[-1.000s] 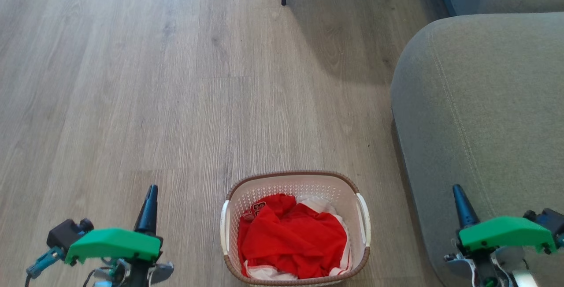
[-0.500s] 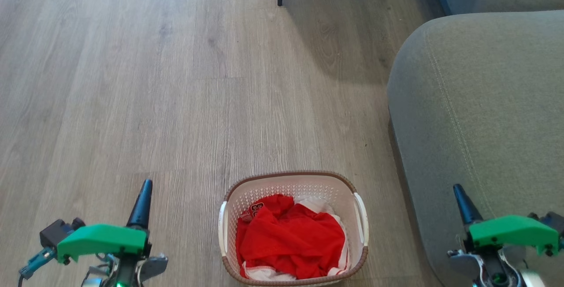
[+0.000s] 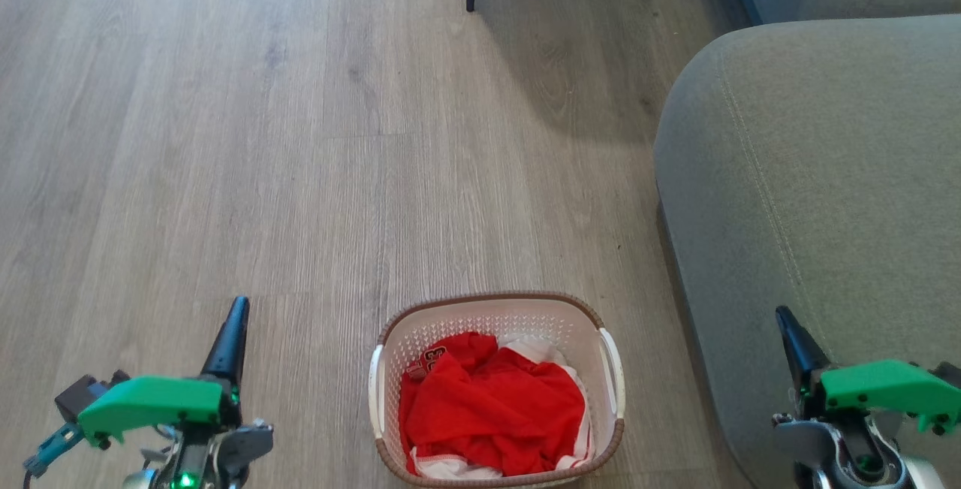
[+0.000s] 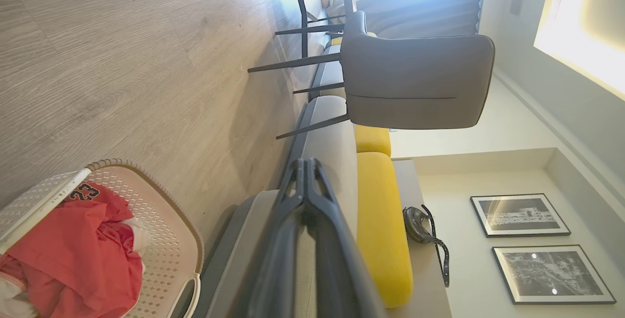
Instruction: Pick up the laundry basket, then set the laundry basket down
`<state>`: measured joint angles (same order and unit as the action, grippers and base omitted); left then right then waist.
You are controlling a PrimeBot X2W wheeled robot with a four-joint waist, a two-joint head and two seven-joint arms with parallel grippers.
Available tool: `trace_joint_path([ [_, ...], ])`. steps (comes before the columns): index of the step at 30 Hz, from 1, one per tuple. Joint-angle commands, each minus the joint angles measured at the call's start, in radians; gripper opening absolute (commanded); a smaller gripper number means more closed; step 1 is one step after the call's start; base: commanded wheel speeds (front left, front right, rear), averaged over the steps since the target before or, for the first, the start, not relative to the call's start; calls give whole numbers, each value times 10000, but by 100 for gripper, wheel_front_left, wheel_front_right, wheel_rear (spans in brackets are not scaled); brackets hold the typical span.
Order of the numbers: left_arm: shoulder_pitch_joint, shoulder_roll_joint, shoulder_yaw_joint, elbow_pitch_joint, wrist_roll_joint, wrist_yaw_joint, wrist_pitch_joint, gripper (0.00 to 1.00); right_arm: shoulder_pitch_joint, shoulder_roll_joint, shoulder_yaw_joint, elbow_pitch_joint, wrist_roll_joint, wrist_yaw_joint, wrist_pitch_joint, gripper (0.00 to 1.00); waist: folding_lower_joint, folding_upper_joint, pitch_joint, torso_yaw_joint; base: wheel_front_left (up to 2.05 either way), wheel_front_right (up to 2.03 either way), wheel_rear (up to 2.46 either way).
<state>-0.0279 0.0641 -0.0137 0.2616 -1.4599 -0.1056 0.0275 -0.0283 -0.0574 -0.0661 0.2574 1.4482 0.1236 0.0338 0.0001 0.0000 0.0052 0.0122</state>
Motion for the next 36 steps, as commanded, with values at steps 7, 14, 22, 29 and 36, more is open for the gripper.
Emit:
trace_joint_path([
  [7,-651,142,629,-237,-882,-167,287,0,-648,-172,0,-230,926,66,262,0,-1,0,-9,-54,0,0,0],
  [14,-745,133,845,-194,-1610,-234,501,0,-742,-170,-115,-164,1685,70,472,0,-1,0,-18,-108,0,0,0],
  [22,-771,112,928,-181,-1776,-251,578,0,-768,-151,-169,-145,1861,71,546,0,-1,0,-21,-122,0,0,0],
  [29,-773,92,956,-179,-1753,-251,601,0,-770,-133,-195,-143,1839,71,567,0,-1,0,-21,-122,0,0,0],
  [36,-775,75,979,-178,-1733,-251,620,0,-772,-118,-216,-142,1822,71,584,0,-1,0,-21,-122,0,0,0],
])
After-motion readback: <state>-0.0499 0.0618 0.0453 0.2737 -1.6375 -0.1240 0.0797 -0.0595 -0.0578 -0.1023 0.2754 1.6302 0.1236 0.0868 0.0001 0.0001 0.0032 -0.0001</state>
